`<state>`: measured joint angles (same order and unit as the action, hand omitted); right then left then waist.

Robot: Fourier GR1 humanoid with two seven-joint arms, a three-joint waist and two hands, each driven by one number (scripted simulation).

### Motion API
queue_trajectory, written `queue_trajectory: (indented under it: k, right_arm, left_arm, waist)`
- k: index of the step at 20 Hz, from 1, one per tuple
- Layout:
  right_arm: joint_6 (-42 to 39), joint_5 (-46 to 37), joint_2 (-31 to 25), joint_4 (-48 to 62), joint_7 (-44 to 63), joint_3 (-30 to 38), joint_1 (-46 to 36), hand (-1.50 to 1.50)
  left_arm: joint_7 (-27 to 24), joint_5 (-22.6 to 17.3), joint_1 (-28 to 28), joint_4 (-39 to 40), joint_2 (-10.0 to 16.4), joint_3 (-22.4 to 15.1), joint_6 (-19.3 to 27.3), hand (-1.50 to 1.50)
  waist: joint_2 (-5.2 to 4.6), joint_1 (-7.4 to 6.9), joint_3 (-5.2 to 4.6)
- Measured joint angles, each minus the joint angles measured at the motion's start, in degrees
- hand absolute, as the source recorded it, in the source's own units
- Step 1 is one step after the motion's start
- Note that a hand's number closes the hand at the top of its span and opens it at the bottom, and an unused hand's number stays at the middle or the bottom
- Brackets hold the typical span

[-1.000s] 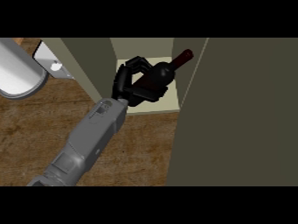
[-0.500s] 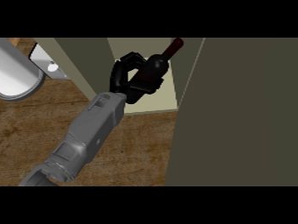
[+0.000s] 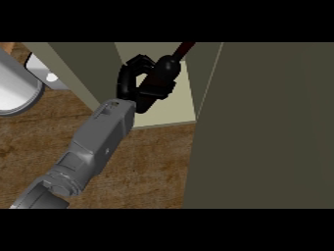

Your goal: Pick up the wine, place it into the cabinet and close the cabinet

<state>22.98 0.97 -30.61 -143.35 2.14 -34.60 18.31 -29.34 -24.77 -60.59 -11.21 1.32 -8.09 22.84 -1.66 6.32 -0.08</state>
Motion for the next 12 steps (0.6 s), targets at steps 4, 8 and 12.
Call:
queue_trajectory:
  k: [4, 8, 12]
  right_arm:
    - [-0.6, 0.21, 0.11, 0.0, -0.61, 0.09, -0.06, -1.5]
    - [-1.42, 0.4, 0.07, 0.26, -1.53, 0.22, 0.49, -1.5]
    - [-2.03, 0.58, 0.31, 0.37, -2.05, 0.29, 0.51, -1.5]
  left_arm:
    - [-1.17, 0.92, -1.83, 2.04, 0.3, -0.03, 1.92, -1.5]
    - [-1.91, 2.11, -3.36, 4.01, 1.54, -0.4, 3.54, -1.5]
    - [-2.21, 2.67, -4.41, 5.62, 2.36, -0.41, 4.93, -1.5]
  waist:
    - [-0.21, 0.32, -0.02]
    - [-0.41, 0.59, 0.01]
    - [-0.61, 0.79, -0.02]
